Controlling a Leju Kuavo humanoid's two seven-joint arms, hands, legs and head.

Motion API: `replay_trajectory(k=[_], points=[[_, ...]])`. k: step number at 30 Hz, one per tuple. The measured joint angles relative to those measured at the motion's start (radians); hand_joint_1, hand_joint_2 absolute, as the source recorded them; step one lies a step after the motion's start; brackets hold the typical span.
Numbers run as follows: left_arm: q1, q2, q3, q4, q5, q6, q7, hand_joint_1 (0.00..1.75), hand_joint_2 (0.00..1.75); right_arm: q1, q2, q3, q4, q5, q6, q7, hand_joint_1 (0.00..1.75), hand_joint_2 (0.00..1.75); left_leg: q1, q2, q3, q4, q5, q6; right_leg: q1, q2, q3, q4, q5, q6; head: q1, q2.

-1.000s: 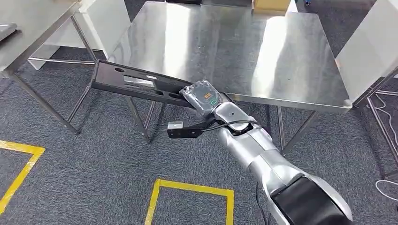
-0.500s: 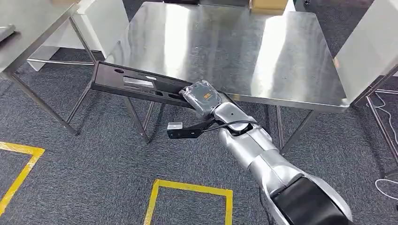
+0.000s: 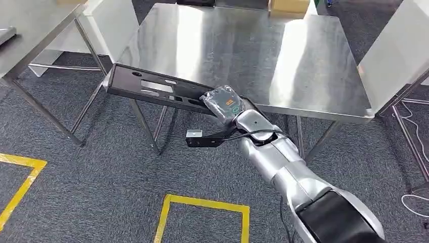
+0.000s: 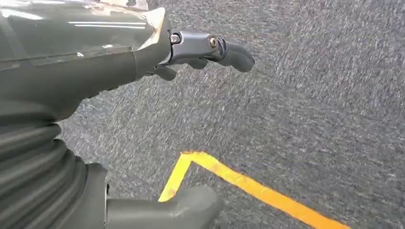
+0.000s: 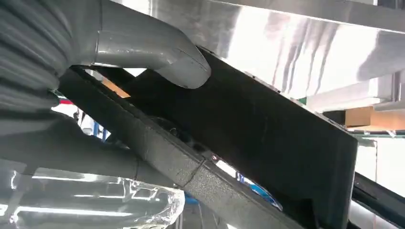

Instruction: Take the parts from the cabinet and place them on the table.

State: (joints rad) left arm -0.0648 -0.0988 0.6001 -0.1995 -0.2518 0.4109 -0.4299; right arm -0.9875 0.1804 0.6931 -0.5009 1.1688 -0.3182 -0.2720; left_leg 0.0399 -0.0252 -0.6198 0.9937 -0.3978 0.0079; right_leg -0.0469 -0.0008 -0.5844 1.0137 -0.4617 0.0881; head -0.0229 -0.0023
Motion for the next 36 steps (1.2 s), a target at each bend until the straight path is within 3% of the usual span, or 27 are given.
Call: replay_trajectory(k=[1, 2, 5, 6, 7, 9, 10, 11, 12, 13, 15, 16, 19, 21, 22, 24, 25, 26, 27, 28, 30, 31, 34, 35, 36], points=[[-0.002, 0.005, 0.0, 0.0, 0.0, 0.0, 0.0, 0.0, 1.75, -0.001, 0.001, 0.0, 0.0, 0.0, 0.0, 0.001, 1.75, 1.75, -0.006, -0.002, -0.008, 0.01, -0.006, -0.011, 0.01, 0.008, 0.006, 0.004, 0.003, -0.011, 0.003, 0.0], [0.0, 0.005, 0.0, 0.0, 0.0, 0.001, 0.0, 0.0, 1.75, -0.001, -0.002, -0.001, 0.0, 0.001, 0.0, 0.002, 1.75, 1.75, -0.007, -0.003, -0.01, 0.012, -0.005, -0.015, 0.01, 0.009, 0.0, 0.013, 0.003, -0.033, -0.001, 0.0], [0.001, 0.003, 0.0, 0.0, -0.001, 0.0, -0.001, 0.0, 1.75, 0.001, 0.0, -0.003, 0.0, 0.001, -0.001, 0.002, 1.75, 1.75, 0.002, -0.004, -0.015, 0.013, -0.003, -0.026, 0.013, 0.008, -0.007, 0.018, 0.006, -0.057, -0.002, 0.0], [0.002, 0.002, 0.0, 0.0, -0.001, 0.0, -0.001, 0.0, 1.75, 0.0, 0.002, -0.003, 0.0, 0.001, -0.001, 0.002, 1.75, 1.75, 0.006, 0.005, -0.019, 0.027, -0.017, -0.027, 0.012, 0.009, -0.006, 0.016, 0.006, -0.064, -0.003, 0.0], [0.0, 0.002, 0.0, 0.0, -0.001, 0.0, -0.002, 0.0, 1.75, -0.002, 0.003, -0.005, 0.0, 0.001, -0.001, 0.002, 1.75, 1.75, 0.005, 0.014, -0.041, 0.075, -0.048, -0.027, 0.013, 0.008, -0.005, 0.016, 0.006, -0.068, -0.004, 0.0], [-0.001, 0.002, 0.0, 0.0, -0.002, 0.0, -0.002, 0.0, 1.75, -0.002, 0.002, -0.005, 0.0, 0.002, -0.001, 0.002, 1.75, 1.75, 0.002, 0.017, -0.124, 0.243, -0.125, -0.029, 0.02, 0.005, -0.005, 0.017, 0.004, -0.075, -0.003, 0.0], [0.0, 0.002, 0.0, 0.0, -0.002, 0.0, -0.002, 0.0, 1.75, -0.001, 0.002, -0.005, 0.001, 0.005, -0.001, 0.002, 1.75, 1.75, 0.002, 0.017, -0.16, 0.312, -0.143, -0.027, 0.025, 0.003, -0.005, 0.017, 0.003, -0.077, -0.003, 0.0], [0.001, 0.002, 0.0, 0.0, -0.001, 0.0, -0.002, 0.0, 1.75, 0.0, 0.001, -0.005, 0.002, 0.008, -0.001, 0.003, 1.75, 1.75, 0.001, 0.017, -0.175, 0.336, -0.143, -0.025, 0.028, 0.003, -0.004, 0.017, 0.002, -0.079, -0.002, 0.0], [0.002, 0.002, 0.0, 0.0, -0.002, 0.0, -0.002, 0.0, 1.75, 0.0, 0.001, -0.005, 0.002, 0.008, -0.001, 0.005, 1.75, 1.75, 0.0, 0.017, -0.172, 0.325, -0.127, -0.021, 0.03, 0.003, -0.003, 0.017, 0.001, -0.08, -0.002, 0.0], [0.002, 0.002, 0.0, 0.0, -0.002, 0.0, -0.002, 0.0, 1.75, -0.001, 0.001, -0.006, 0.002, 0.009, -0.001, 0.01, 1.75, 1.75, -0.002, 0.018, -0.14, 0.255, -0.081, -0.011, 0.032, 0.003, -0.001, 0.017, 0.0, -0.082, -0.003, 0.0], [0.001, 0.002, 0.0, 0.0, -0.002, 0.0, -0.002, 0.0, 1.75, -0.007, 0.001, -0.008, 0.002, 0.01, -0.001, 0.011, 1.75, 1.75, -0.011, 0.022, -0.044, 0.074, 0.0, 0.009, 0.034, 0.003, 0.007, 0.016, -0.004, -0.084, -0.003, 0.0], [-0.002, 0.003, 0.0, 0.0, -0.002, 0.0, -0.002, 0.0, 1.75, -0.011, 0.001, -0.01, 0.002, 0.01, -0.001, 0.013, 1.75, 1.75, -0.018, 0.027, -0.027, 0.05, -0.02, 0.009, 0.042, 0.003, 0.004, 0.017, -0.006, -0.082, -0.002, 0.0], [-0.002, 0.002, 0.0, 0.0, -0.006, 0.0, -0.005, 0.0, 1.75, -0.017, -0.003, -0.016, 0.002, 0.014, -0.001, 0.023, 1.75, 1.75, -0.027, 0.024, -0.031, 0.042, -0.02, 0.011, 0.037, 0.001, 0.002, 0.011, -0.007, -0.074, -0.002, 0.0], [-0.001, 0.001, 0.0, 0.0, -0.01, -0.002, -0.005, 0.0, 1.75, -0.021, -0.008, -0.021, 0.003, 0.024, -0.003, 0.037, 1.75, 1.75, -0.02, 0.023, -0.018, 0.021, -0.011, 0.024, 0.039, 0.0, -0.002, 0.019, -0.016, -0.062, -0.001, 0.0], [-0.003, -0.001, 0.0, 0.0, -0.011, -0.002, -0.005, 0.0, 1.75, -0.028, -0.011, -0.022, 0.003, 0.026, -0.004, 0.045, 1.75, 1.75, -0.023, 0.022, -0.016, 0.019, -0.01, 0.027, 0.038, 0.001, -0.018, 0.052, -0.033, -0.065, 0.0, 0.0], [-0.004, 0.0, 0.0, 0.0, -0.012, -0.003, -0.006, 0.0, 1.75, -0.04, -0.021, -0.024, 0.008, 0.031, -0.007, 0.058, 1.75, 1.75, -0.026, 0.02, -0.016, 0.019, -0.012, 0.035, 0.037, 0.001, -0.098, 0.205, -0.093, -0.077, -0.001, 0.0], [-0.003, 0.001, 0.0, 0.0, -0.012, -0.003, -0.007, 0.0, 1.75, -0.041, -0.027, -0.026, 0.012, 0.032, -0.007, 0.064, 1.75, 1.75, -0.027, 0.019, -0.016, 0.019, -0.014, 0.038, 0.037, 0.001, -0.143, 0.285, -0.115, -0.077, 0.0, 0.0], [-0.003, 0.001, 0.0, 0.0, -0.013, -0.005, -0.008, 0.0, 1.75, -0.041, -0.032, -0.029, 0.016, 0.033, -0.008, 0.069, 1.75, 1.75, -0.027, 0.015, -0.015, 0.019, -0.018, 0.04, 0.038, 0.001, -0.169, 0.323, -0.116, -0.071, 0.001, 0.0], [-0.002, 0.0, 0.0, 0.0, -0.013, -0.011, -0.009, 0.0, 1.75, -0.041, -0.038, -0.034, 0.021, 0.034, -0.008, 0.075, 1.75, 1.75, -0.028, 0.011, -0.013, 0.019, -0.021, 0.041, 0.037, 0.001, -0.17, 0.309, -0.101, -0.064, 0.0, 0.0], [-0.001, -0.001, 0.0, 0.0, -0.013, -0.013, -0.01, 0.0, 1.75, -0.043, -0.044, -0.04, 0.025, 0.033, -0.008, 0.079, 1.75, 1.75, -0.028, 0.008, -0.009, 0.02, -0.023, 0.041, 0.037, 0.001, -0.147, 0.254, -0.07, -0.055, 0.001, 0.0], [-0.001, -0.002, 0.0, 0.0, -0.013, -0.018, -0.01, 0.0, 1.75, -0.057, -0.052, -0.05, 0.033, 0.032, -0.008, 0.08, 1.75, 1.75, -0.029, 0.005, 0.001, 0.02, -0.031, 0.034, 0.037, 0.001, -0.061, 0.063, 0.012, -0.044, 0.0, 0.0], [-0.001, -0.002, 0.001, 0.0, -0.013, -0.017, -0.01, 0.0, 1.75, -0.065, -0.055, -0.053, 0.037, 0.033, -0.009, 0.08, 1.75, 1.75, -0.033, 0.005, 0.001, 0.022, -0.035, 0.028, 0.038, 0.001, -0.036, 0.004, 0.024, -0.05, 0.002, 0.0], [-0.001, -0.002, 0.001, 0.0, -0.013, -0.011, -0.01, 0.0, 1.75, -0.075, -0.058, -0.06, 0.048, 0.037, -0.01, 0.082, 1.75, 1.75, -0.032, 0.004, 0.009, 0.022, -0.049, 0.013, 0.046, 0.001, -0.024, 0.0, 0.017, -0.075, -0.003, 0.0], [-0.001, -0.002, 0.001, 0.0, -0.013, -0.011, -0.01, 0.0, 1.75, -0.076, -0.059, -0.063, 0.052, 0.04, -0.01, 0.086, 1.75, 1.75, -0.03, 0.005, 0.011, 0.021, -0.054, 0.006, 0.044, 0.001, -0.018, -0.002, 0.014, -0.08, -0.003, 0.0], [-0.001, 0.002, 0.001, -0.002, -0.015, -0.011, -0.01, 0.0, 1.75, -0.077, -0.059, -0.065, 0.053, 0.042, -0.01, 0.092, 1.75, 1.75, -0.026, 0.006, 0.008, 0.03, -0.059, 0.001, 0.03, 0.002, -0.004, -0.01, 0.015, -0.086, -0.002, 0.0]])
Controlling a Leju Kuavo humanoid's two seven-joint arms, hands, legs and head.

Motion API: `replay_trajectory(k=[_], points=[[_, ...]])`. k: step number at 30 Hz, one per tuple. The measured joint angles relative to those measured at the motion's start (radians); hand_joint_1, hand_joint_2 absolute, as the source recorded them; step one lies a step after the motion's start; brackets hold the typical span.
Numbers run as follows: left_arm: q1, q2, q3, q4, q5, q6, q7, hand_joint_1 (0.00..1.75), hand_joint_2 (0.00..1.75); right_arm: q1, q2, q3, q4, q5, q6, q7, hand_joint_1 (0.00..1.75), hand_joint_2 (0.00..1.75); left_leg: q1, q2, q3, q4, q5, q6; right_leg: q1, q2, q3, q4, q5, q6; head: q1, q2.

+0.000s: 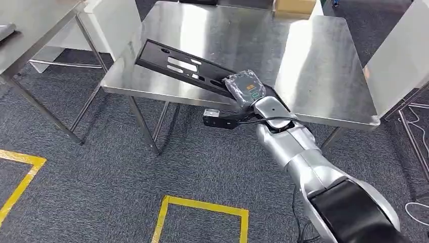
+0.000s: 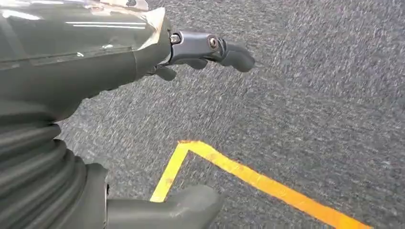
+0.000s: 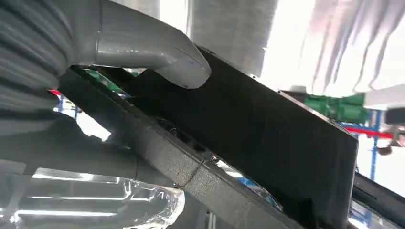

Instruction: Take the parts from the cabinet and place them on the table.

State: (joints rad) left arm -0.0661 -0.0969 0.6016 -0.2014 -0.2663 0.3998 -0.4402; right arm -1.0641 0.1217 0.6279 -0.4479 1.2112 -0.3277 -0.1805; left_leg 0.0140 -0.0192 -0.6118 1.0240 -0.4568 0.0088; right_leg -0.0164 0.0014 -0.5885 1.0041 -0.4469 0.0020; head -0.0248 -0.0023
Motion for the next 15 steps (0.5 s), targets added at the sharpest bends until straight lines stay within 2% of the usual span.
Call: replay_trajectory(k=[1, 2, 3, 4, 5, 6, 7, 9, 10, 11, 12, 13, 14, 15], points=[[0.0, -0.003, 0.0, 0.0, -0.002, 0.0, 0.0, 0.0, 1.75, -0.003, 0.0, -0.001, 0.003, 0.0, 0.0, 0.004, 1.75, 1.75, 0.0, 0.005, -0.01, 0.033, -0.008, -0.007, 0.0, 0.0, 0.013, 0.0, -0.007, -0.009, -0.005, 0.0], [0.0, -0.003, 0.0, 0.0, -0.003, 0.0, 0.0, 0.0, 1.75, -0.008, 0.0, -0.002, 0.006, 0.001, 0.0, 0.009, 1.75, 1.75, 0.002, 0.006, -0.041, 0.094, -0.03, -0.013, 0.0, -0.001, 0.022, 0.0, -0.014, -0.019, -0.007, 0.0], [-0.001, -0.003, 0.0, 0.0, -0.003, 0.001, 0.0, 0.0, 1.75, -0.011, 0.0, -0.003, 0.01, 0.004, 0.0, 0.012, 1.75, 1.75, 0.005, 0.007, -0.09, 0.177, -0.058, -0.019, 0.001, -0.001, 0.032, 0.0, -0.023, -0.022, -0.005, 0.0], [0.0, -0.002, 0.001, 0.0, -0.003, 0.001, 0.0, 0.0, 1.75, -0.012, 0.0, -0.003, 0.014, 0.008, 0.0, 0.016, 1.75, 1.75, 0.006, 0.008, -0.141, 0.253, -0.077, -0.023, 0.001, -0.001, 0.041, 0.0, -0.032, -0.021, -0.005, 0.0], [0.002, -0.002, 0.003, 0.0, -0.003, 0.001, 0.0, 0.0, 1.75, -0.01, -0.001, -0.003, 0.019, 0.011, 0.0, 0.021, 1.75, 1.75, 0.007, 0.011, -0.185, 0.305, -0.079, -0.026, 0.001, 0.0, 0.053, 0.0, -0.042, -0.02, -0.007, 0.0], [0.004, -0.002, 0.005, 0.0, -0.003, 0.0, -0.001, 0.0, 1.75, -0.008, -0.002, -0.003, 0.025, 0.015, 0.0, 0.026, 1.75, 1.75, 0.007, 0.012, -0.206, 0.304, -0.05, -0.027, 0.001, 0.0, 0.068, 0.0, -0.055, -0.018, -0.005, 0.0], [0.004, -0.002, 0.006, 0.0, -0.003, 0.0, -0.001, 0.0, 1.75, -0.008, -0.005, -0.004, 0.029, 0.016, 0.0, 0.03, 1.75, 1.75, 0.009, 0.012, -0.201, 0.258, -0.002, -0.026, 0.0, 0.001, 0.084, 0.0, -0.067, -0.016, -0.007, 0.0], [0.005, 0.0, 0.007, 0.0, -0.007, -0.001, -0.002, 0.0, 1.75, -0.012, -0.008, -0.007, 0.034, 0.026, 0.0, 0.047, 1.75, 1.75, 0.009, 0.018, -0.139, 0.075, 0.129, -0.02, -0.002, 0.001, 0.122, -0.001, -0.097, -0.008, -0.006, 0.0], [0.007, 0.0, 0.007, 0.0, -0.008, -0.002, -0.002, 0.0, 1.75, -0.014, -0.012, -0.008, 0.038, 0.031, 0.0, 0.057, 1.75, 1.75, 0.006, 0.02, -0.118, 0.033, 0.142, -0.016, -0.002, -0.001, 0.123, -0.005, -0.11, -0.002, -0.004, 0.0], [0.006, 0.0, 0.008, 0.001, -0.01, -0.005, -0.003, 0.0, 1.75, -0.025, -0.015, -0.009, 0.043, 0.037, -0.002, 0.066, 1.75, 1.75, -0.005, 0.02, -0.1, 0.029, 0.12, -0.011, 0.011, 0.001, 0.122, -0.009, -0.116, 0.006, -0.006, 0.0], [0.002, 0.0, 0.008, 0.001, -0.016, -0.007, -0.004, 0.0, 1.75, -0.03, -0.019, -0.01, 0.046, 0.042, -0.002, 0.073, 1.75, 1.75, -0.006, 0.023, -0.089, 0.005, 0.095, 0.005, 0.007, 0.0, 0.122, -0.017, -0.118, 0.013, -0.006, 0.0], [0.003, 0.0, 0.008, 0.001, -0.016, -0.008, -0.004, 0.0, 1.75, -0.031, -0.024, -0.012, 0.048, 0.045, -0.003, 0.078, 1.75, 1.75, -0.009, 0.019, -0.087, -0.004, 0.092, 0.011, 0.012, -0.001, 0.146, -0.019, -0.113, 0.019, -0.005, 0.0], [0.005, 0.0, 0.009, 0.001, -0.017, -0.008, -0.004, 0.0, 1.75, -0.03, -0.026, -0.015, 0.049, 0.045, -0.003, 0.081, 1.75, 1.75, -0.01, 0.021, -0.08, -0.009, 0.083, 0.022, 0.012, -0.001, 0.145, -0.016, -0.104, 0.035, -0.007, 0.0], [0.007, 0.001, 0.01, 0.0, -0.018, -0.009, -0.005, 0.0, 1.75, -0.031, -0.031, -0.019, 0.05, 0.045, -0.003, 0.085, 1.75, 1.75, -0.011, 0.017, -0.061, -0.019, 0.079, 0.032, 0.013, 0.0, 0.134, 0.005, -0.098, 0.044, -0.005, 0.0]])
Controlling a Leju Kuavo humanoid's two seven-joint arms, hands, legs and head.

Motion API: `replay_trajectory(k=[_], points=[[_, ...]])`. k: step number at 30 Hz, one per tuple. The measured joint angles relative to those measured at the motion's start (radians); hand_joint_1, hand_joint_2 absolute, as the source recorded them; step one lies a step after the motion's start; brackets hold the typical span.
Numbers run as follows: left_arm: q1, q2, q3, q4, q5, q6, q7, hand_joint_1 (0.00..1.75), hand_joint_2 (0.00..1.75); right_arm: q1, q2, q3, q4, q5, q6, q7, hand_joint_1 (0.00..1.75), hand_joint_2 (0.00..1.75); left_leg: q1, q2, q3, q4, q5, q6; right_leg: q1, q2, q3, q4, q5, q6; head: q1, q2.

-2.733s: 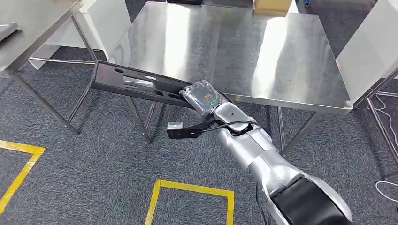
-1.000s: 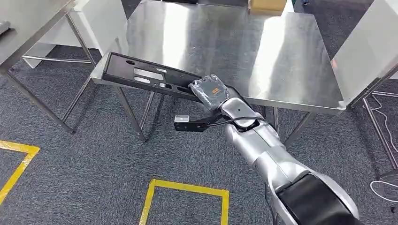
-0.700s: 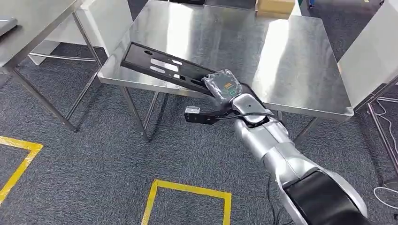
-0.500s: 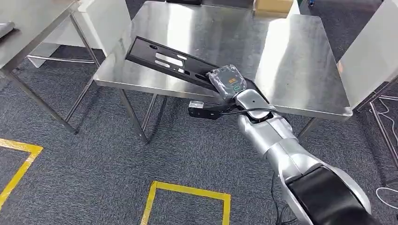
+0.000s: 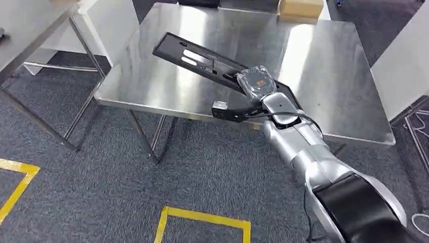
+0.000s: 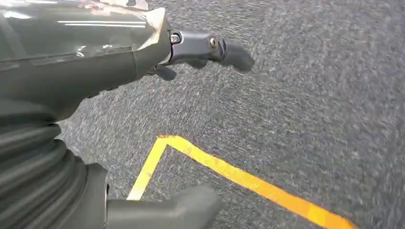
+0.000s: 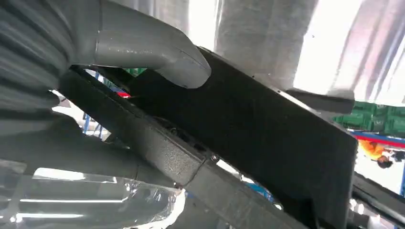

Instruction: Take the parts from the cabinet and place them on the table.

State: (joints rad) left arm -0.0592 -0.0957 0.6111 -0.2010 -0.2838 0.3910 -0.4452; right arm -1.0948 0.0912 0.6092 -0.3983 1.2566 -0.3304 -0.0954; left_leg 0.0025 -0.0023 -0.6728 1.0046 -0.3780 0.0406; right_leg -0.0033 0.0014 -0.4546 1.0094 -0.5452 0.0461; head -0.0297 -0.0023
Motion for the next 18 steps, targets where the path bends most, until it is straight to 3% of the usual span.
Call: replay_trajectory(k=[1, 2, 3, 4, 6, 7, 8, 9, 10, 11, 12, 13, 14, 15, 17, 18], points=[[0.002, -0.004, 0.0, 0.0, 0.0, 0.0, -0.001, 0.0, 1.75, 0.001, -0.005, -0.003, 0.002, 0.0, 0.0, 0.004, 1.75, 1.75, 0.002, -0.003, 0.016, -0.008, -0.006, 0.008, -0.004, 0.001, -0.037, 0.062, 0.014, -0.002, 0.002, 0.0], [0.001, -0.004, 0.0, 0.0, 0.0, 0.0, -0.002, 0.0, 1.75, 0.001, -0.009, -0.006, 0.005, -0.001, 0.0, 0.007, 1.75, 1.75, 0.001, -0.002, 0.029, -0.014, -0.014, 0.019, -0.003, 0.003, -0.098, 0.158, 0.023, -0.011, -0.001, 0.0], [0.001, -0.002, 0.0, 0.0, 0.0, 0.0, -0.002, 0.0, 1.75, 0.004, -0.014, -0.009, 0.01, -0.001, 0.001, 0.008, 1.75, 1.75, 0.0, -0.003, 0.039, -0.016, -0.022, 0.023, -0.003, 0.002, -0.158, 0.237, 0.014, -0.016, 0.001, 0.0], [-0.001, -0.001, 0.0, 0.0, 0.0, 0.0, -0.003, 0.0, 1.75, 0.011, -0.021, -0.01, 0.015, -0.001, 0.002, 0.008, 1.75, 1.75, 0.001, -0.006, 0.052, -0.017, -0.036, 0.025, -0.002, 0.003, -0.216, 0.293, -0.016, -0.021, 0.001, 0.0], [0.002, -0.001, 0.0, 0.0, -0.001, 0.0, -0.003, 0.0, 1.75, 0.029, -0.029, -0.013, 0.023, -0.002, 0.002, 0.01, 1.75, 1.75, -0.001, -0.017, 0.089, -0.017, -0.064, 0.025, -0.001, 0.003, -0.287, 0.314, -0.088, -0.038, 0.002, 0.0], [0.005, -0.001, 0.0, 0.0, -0.001, 0.0, -0.003, 0.0, 1.75, 0.033, -0.036, -0.014, 0.028, -0.002, 0.002, 0.01, 1.75, 1.75, -0.002, -0.02, 0.11, -0.017, -0.08, 0.024, -0.001, 0.003, -0.301, 0.285, -0.096, -0.033, 0.001, 0.0], [0.008, -0.002, 0.001, 0.0, 0.0, 0.0, -0.003, 0.0, 1.75, 0.033, -0.037, -0.014, 0.032, -0.002, 0.002, 0.01, 1.75, 1.75, -0.003, -0.022, 0.135, -0.017, -0.098, 0.021, -0.002, 0.003, -0.3, 0.226, -0.075, -0.022, 0.002, 0.0], [0.008, -0.001, 0.001, 0.0, -0.001, 0.0, -0.003, 0.0, 1.75, 0.032, -0.038, -0.016, 0.034, -0.001, 0.002, 0.01, 1.75, 1.75, -0.003, -0.022, 0.161, -0.017, -0.117, 0.018, -0.003, 0.003, -0.289, 0.143, -0.008, -0.003, 0.002, 0.0], [0.008, 0.0, 0.002, 0.0, -0.001, 0.002, -0.004, 0.0, 1.75, 0.032, -0.04, -0.017, 0.036, 0.0, 0.002, 0.01, 1.75, 1.75, -0.003, -0.022, 0.166, -0.018, -0.134, 0.014, -0.005, 0.0, -0.281, 0.064, 0.096, 0.019, 0.004, 0.0], [0.006, 0.0, 0.005, 0.0, 0.0, 0.006, -0.01, 0.0, 1.75, 0.029, -0.042, -0.018, 0.043, 0.003, 0.004, 0.01, 1.75, 1.75, -0.009, -0.022, 0.19, -0.004, -0.149, 0.01, -0.004, -0.003, -0.286, -0.019, 0.2, 0.035, 0.006, 0.0], [0.005, 0.0, 0.005, 0.0, -0.001, 0.015, -0.024, 0.0, 1.75, 0.028, -0.04, -0.02, 0.044, 0.007, 0.005, 0.009, 1.75, 1.75, -0.011, -0.024, 0.189, -0.006, -0.164, 0.001, 0.003, -0.01, -0.261, -0.01, 0.223, 0.012, 0.005, 0.0], [0.002, -0.003, 0.005, 0.0, -0.001, 0.031, -0.044, 0.0, 1.75, 0.03, -0.032, -0.021, 0.044, 0.016, 0.007, 0.006, 1.75, 1.75, -0.009, -0.023, 0.194, -0.007, -0.179, -0.004, 0.009, -0.002, -0.26, -0.008, 0.229, -0.008, -0.003, 0.0], [0.003, -0.003, 0.005, 0.0, -0.003, 0.043, -0.059, 0.0, 1.75, 0.026, -0.029, -0.023, 0.044, 0.02, 0.006, 0.007, 1.75, 1.75, -0.007, -0.019, 0.204, 0.009, -0.168, -0.009, 0.008, -0.004, -0.258, -0.005, 0.218, -0.031, 0.001, 0.0], [0.002, -0.003, 0.005, -0.001, -0.009, 0.061, -0.077, 0.0, 1.75, 0.019, -0.027, -0.024, 0.044, 0.025, 0.006, 0.008, 1.75, 1.75, -0.005, -0.019, 0.201, 0.018, -0.165, -0.013, 0.003, -0.005, -0.244, -0.007, 0.215, -0.043, 0.002, 0.0], [-0.002, -0.006, 0.005, -0.001, -0.014, 0.106, -0.111, 0.0, 1.75, 0.004, -0.016, -0.026, 0.042, 0.038, 0.007, 0.014, 1.75, 1.75, 0.0, -0.014, 0.148, 0.115, -0.158, -0.022, -0.002, -0.001, -0.225, -0.014, 0.201, -0.063, -0.003, 0.0], [-0.003, -0.008, 0.005, -0.001, -0.022, 0.132, -0.132, 0.0, 1.75, -0.001, -0.014, -0.026, 0.042, 0.044, 0.008, 0.019, 1.75, 1.75, 0.004, -0.014, 0.105, 0.175, -0.173, -0.029, -0.002, 0.001, -0.219, -0.014, 0.194, -0.073, -0.004, 0.0]])
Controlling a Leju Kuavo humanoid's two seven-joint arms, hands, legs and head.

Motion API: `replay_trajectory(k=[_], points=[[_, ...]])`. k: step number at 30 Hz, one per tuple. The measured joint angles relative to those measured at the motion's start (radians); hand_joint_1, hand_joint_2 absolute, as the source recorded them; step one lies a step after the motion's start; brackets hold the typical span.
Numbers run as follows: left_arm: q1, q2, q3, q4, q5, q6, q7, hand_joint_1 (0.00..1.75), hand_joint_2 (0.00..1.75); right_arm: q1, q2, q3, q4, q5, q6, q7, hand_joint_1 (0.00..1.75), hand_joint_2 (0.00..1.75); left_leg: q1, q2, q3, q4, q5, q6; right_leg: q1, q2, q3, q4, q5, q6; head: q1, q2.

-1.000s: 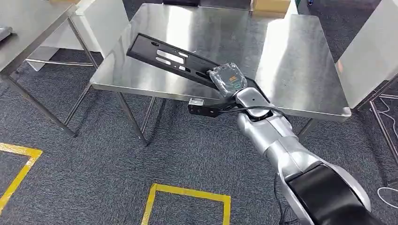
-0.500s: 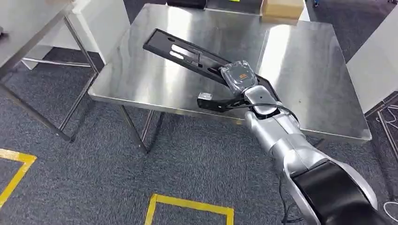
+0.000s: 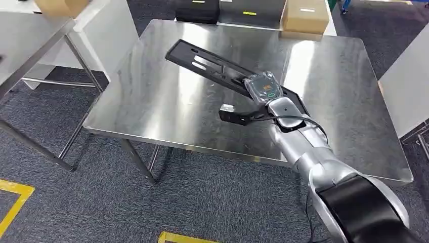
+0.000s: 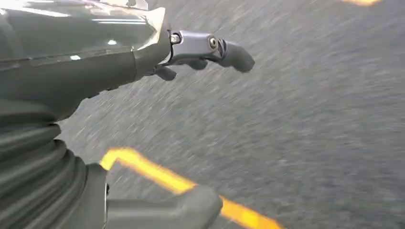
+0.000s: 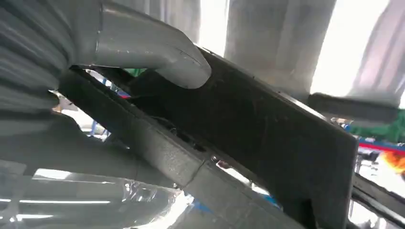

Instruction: Take the parts from the cabinet and place them on the table.

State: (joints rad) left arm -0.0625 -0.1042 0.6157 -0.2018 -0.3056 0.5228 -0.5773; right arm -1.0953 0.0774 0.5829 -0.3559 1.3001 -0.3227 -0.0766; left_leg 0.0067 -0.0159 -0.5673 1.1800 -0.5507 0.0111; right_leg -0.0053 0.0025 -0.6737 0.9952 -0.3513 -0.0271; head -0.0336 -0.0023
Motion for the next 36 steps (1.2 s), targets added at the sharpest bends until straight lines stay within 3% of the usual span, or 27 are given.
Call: replay_trajectory(k=[1, 2, 3, 4, 5, 7, 9, 10, 11, 12, 22, 23, 32, 33, 36], points=[[-0.002, -0.001, 0.0, 0.0, -0.003, 0.026, -0.025, 0.0, 1.75, -0.001, 0.002, 0.0, 0.0, 0.008, 0.0, 0.006, 1.75, 1.75, 0.004, 0.001, -0.044, 0.051, -0.036, -0.006, 0.002, 0.002, 0.006, 0.0, -0.007, -0.006, 0.0, 0.0], [-0.003, -0.002, 0.0, 0.0, -0.01, 0.047, -0.042, 0.0, 1.75, -0.001, 0.002, 0.0, 0.0, 0.021, 0.002, 0.011, 1.75, 1.75, 0.007, 0.001, -0.086, 0.09, -0.078, -0.012, 0.003, 0.003, 0.012, 0.0, -0.015, -0.006, 0.001, 0.0], [-0.002, -0.003, 0.0, 0.0, -0.019, 0.064, -0.046, 0.0, 1.75, 0.0, 0.002, 0.0, 0.003, 0.034, 0.003, 0.022, 1.75, 1.75, 0.01, 0.002, -0.115, 0.098, -0.095, -0.017, 0.004, 0.004, 0.02, 0.0, -0.023, -0.005, 0.0, 0.0], [-0.002, -0.003, 0.0, 0.0, -0.022, 0.071, -0.046, 0.0, 1.75, 0.0, 0.001, 0.0, 0.006, 0.042, 0.005, 0.03, 1.75, 1.75, 0.012, 0.002, -0.126, 0.078, -0.08, -0.018, 0.004, 0.005, 0.027, 0.001, -0.03, -0.003, 0.0, 0.0], [-0.002, -0.004, 0.0, 0.0, -0.027, 0.071, -0.046, 0.0, 1.75, 0.0, -0.001, 0.0, 0.008, 0.049, 0.008, 0.037, 1.75, 1.75, 0.014, 0.004, -0.117, 0.02, -0.021, -0.018, 0.004, 0.006, 0.037, 0.001, -0.037, 0.0, 0.0, 0.0], [-0.002, -0.004, 0.0, 0.0, -0.038, 0.057, -0.048, 0.0, 1.75, -0.002, -0.006, 0.0, 0.009, 0.068, 0.013, 0.053, 1.75, 1.75, 0.013, 0.011, -0.066, -0.149, 0.126, -0.01, 0.004, 0.006, 0.055, 0.0, -0.05, 0.005, 0.0, 0.0], [-0.004, -0.003, -0.001, 0.0, -0.046, 0.066, -0.053, 0.0, 1.75, -0.006, -0.013, -0.001, 0.013, 0.08, 0.014, 0.062, 1.75, 1.75, 0.001, 0.012, -0.058, -0.183, 0.106, 0.002, 0.005, 0.006, 0.056, -0.003, -0.053, 0.012, 0.002, 0.0], [-0.004, -0.004, -0.001, 0.0, -0.051, 0.08, -0.054, 0.0, 1.75, -0.005, -0.015, -0.003, 0.015, 0.083, 0.017, 0.064, 1.75, 1.75, -0.001, 0.011, -0.054, -0.18, 0.118, 0.012, 0.006, 0.006, 0.056, -0.003, -0.056, 0.018, 0.0, 0.0], [-0.002, -0.005, -0.001, 0.0, -0.051, 0.09, -0.054, 0.0, 1.75, -0.003, -0.019, -0.003, 0.018, 0.085, 0.017, 0.064, 1.75, 1.75, -0.001, 0.011, -0.04, -0.185, 0.124, 0.009, 0.009, 0.006, 0.057, 0.002, -0.063, 0.02, 0.002, 0.0], [-0.002, -0.006, -0.001, 0.0, -0.051, 0.091, -0.054, 0.0, 1.75, -0.004, -0.023, -0.003, 0.019, 0.085, 0.017, 0.063, 1.75, 1.75, 0.0, 0.011, -0.044, -0.186, 0.125, 0.001, 0.013, 0.006, 0.059, 0.002, -0.063, 0.018, 0.003, 0.0], [-0.003, -0.008, 0.0, 0.0, -0.053, 0.096, -0.053, 0.0, 1.75, -0.004, -0.032, -0.011, 0.03, 0.108, 0.02, 0.064, 1.75, 1.75, -0.01, 0.008, -0.044, -0.185, 0.121, 0.013, 0.005, 0.005, 0.063, -0.007, -0.062, 0.021, 0.002, 0.0], [-0.003, -0.008, 0.0, 0.0, -0.053, 0.101, -0.054, 0.0, 1.75, -0.004, -0.032, -0.011, 0.03, 0.111, 0.022, 0.064, 0.0, 0.0, -0.01, 0.008, -0.044, -0.185, 0.121, 0.013, 0.005, 0.005, 0.063, -0.007, -0.062, 0.021, 0.002, 0.0], [-0.003, -0.011, 0.014, 0.0, -0.051, 0.094, -0.041, 0.0, 1.75, -0.007, -0.028, -0.016, 0.032, 0.127, 0.038, 0.067, 0.0, 0.0, -0.007, 0.008, -0.041, -0.185, 0.12, 0.014, 0.003, 0.005, 0.063, -0.007, -0.061, 0.022, 0.002, 0.0], [-0.003, -0.011, 0.016, 0.0, -0.051, 0.088, -0.039, 0.0, 0.0, -0.007, -0.028, -0.018, 0.032, 0.127, 0.039, 0.068, 0.0, 0.0, -0.007, 0.008, -0.041, -0.185, 0.12, 0.014, 0.004, 0.005, 0.063, -0.007, -0.061, 0.022, 0.002, 0.0], [-0.003, -0.011, 0.019, 0.0, -0.051, 0.083, -0.031, 0.0, 0.0, -0.007, -0.029, -0.028, 0.035, 0.125, 0.041, 0.069, 0.0, 0.0, -0.005, 0.008, -0.041, -0.185, 0.12, 0.013, 0.005, 0.005, 0.063, -0.007, -0.061, 0.022, 0.002, 0.0]])
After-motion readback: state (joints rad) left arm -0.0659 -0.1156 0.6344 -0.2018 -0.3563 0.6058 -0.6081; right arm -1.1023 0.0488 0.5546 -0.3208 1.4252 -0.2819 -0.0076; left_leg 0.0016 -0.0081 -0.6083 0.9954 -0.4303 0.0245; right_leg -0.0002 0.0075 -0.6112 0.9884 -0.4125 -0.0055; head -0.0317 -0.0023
